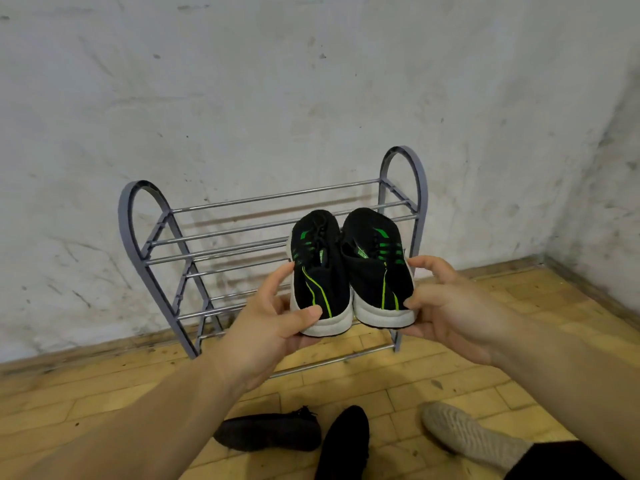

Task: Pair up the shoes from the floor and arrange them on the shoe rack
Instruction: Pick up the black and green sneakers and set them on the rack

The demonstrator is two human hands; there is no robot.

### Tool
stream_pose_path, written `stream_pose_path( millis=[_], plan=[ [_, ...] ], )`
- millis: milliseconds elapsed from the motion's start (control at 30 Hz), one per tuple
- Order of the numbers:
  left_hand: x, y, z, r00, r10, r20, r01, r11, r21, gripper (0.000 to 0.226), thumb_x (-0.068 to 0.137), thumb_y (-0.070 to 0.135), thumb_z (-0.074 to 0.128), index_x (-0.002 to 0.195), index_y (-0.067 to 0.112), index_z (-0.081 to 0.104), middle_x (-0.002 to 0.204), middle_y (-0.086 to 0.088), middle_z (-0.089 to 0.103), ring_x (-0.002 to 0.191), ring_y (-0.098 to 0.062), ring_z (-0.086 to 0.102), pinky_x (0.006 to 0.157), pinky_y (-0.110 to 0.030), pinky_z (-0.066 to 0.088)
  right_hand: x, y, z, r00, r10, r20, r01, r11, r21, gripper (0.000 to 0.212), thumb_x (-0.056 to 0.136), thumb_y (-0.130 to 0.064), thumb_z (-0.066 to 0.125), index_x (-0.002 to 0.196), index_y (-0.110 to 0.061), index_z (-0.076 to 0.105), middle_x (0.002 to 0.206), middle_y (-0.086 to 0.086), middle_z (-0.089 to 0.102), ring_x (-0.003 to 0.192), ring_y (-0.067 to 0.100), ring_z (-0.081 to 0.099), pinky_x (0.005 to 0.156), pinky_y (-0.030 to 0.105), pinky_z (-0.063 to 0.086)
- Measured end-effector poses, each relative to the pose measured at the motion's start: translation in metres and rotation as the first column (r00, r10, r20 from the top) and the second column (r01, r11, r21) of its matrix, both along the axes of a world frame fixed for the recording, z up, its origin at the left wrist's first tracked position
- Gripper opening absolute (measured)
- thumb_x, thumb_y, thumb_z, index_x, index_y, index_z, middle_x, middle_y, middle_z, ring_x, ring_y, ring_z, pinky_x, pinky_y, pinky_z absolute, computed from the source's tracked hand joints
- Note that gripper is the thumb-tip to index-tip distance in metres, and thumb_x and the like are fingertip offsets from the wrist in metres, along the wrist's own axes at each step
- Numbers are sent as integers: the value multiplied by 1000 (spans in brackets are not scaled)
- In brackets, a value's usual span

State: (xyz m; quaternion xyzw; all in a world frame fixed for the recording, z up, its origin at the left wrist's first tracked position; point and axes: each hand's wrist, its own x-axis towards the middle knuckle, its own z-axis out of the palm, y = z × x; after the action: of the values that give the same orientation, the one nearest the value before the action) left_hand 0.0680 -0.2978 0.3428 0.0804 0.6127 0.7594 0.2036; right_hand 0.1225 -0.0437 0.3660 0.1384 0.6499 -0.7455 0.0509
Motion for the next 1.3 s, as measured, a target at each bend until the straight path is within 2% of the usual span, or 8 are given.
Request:
stream_pose_path(
  millis=[100,300,533,800,967,1033,1133,1300],
  plan=[
    [14,-1,-1,997,-65,28,66,998,-20,81,79,-4,75,144,35,47,110,-10,78,96,-30,77,73,-36,62,21,3,0,997,34,70,-37,999,37,60,90,14,48,134,-28,42,110,21,68,73,27,72,64,38,61],
    [28,2,-20,973,-141,180,158,984,-85,92,72,4,84,150,32,44,121,-16,74,108,-37,73,92,-51,60,43,9,-8,974,52,220,-63,997,43,50,90,8,52,125,-28,47,106,14,69,72,22,72,60,33,60],
    [27,13,-64,927,-140,349,209,963,-168,85,86,-4,77,153,33,40,125,-16,71,105,-34,75,78,-40,61,35,8,-37,916,58,396,-84,995,49,44,91,7,54,121,-24,51,120,16,63,94,29,67,67,37,57],
    [19,22,-103,898,-136,419,275,917,-290,95,85,-5,78,159,33,32,130,-12,66,112,-32,72,86,-46,63,7,0,-81,840,71,538,-191,967,171,40,88,9,58,115,-21,54,125,17,53,111,34,62,61,33,59],
    [7,17,-125,901,-172,398,337,856,-392,93,87,0,78,160,33,29,136,-11,61,114,-28,68,89,-40,62,-10,8,-115,777,168,607,-325,932,159,41,88,9,57,125,-9,55,119,15,57,106,32,64,66,35,61],
    [0,22,-140,908,-196,371,363,811,-460,95,85,3,80,160,33,31,141,-8,58,115,-22,65,88,-36,62,-14,10,-134,776,202,597,-419,873,249,52,89,5,56,140,-1,46,104,12,59,90,26,65,71,36,63],
    [-7,38,-173,902,-185,390,375,784,-495,95,85,3,77,161,35,29,141,-8,57,120,-28,63,93,-46,61,-25,15,-170,785,194,589,-459,820,342,66,88,2,58,149,-8,37,95,6,56,78,21,64,67,34,63],
    [-32,60,-237,891,-65,450,279,859,-428,90,88,1,75,160,35,32,148,-8,53,124,-30,61,98,-50,58,-56,44,-236,766,152,625,-411,863,295,75,83,-1,69,139,-40,36,118,20,59,96,37,68,65,40,64]
  ],
)
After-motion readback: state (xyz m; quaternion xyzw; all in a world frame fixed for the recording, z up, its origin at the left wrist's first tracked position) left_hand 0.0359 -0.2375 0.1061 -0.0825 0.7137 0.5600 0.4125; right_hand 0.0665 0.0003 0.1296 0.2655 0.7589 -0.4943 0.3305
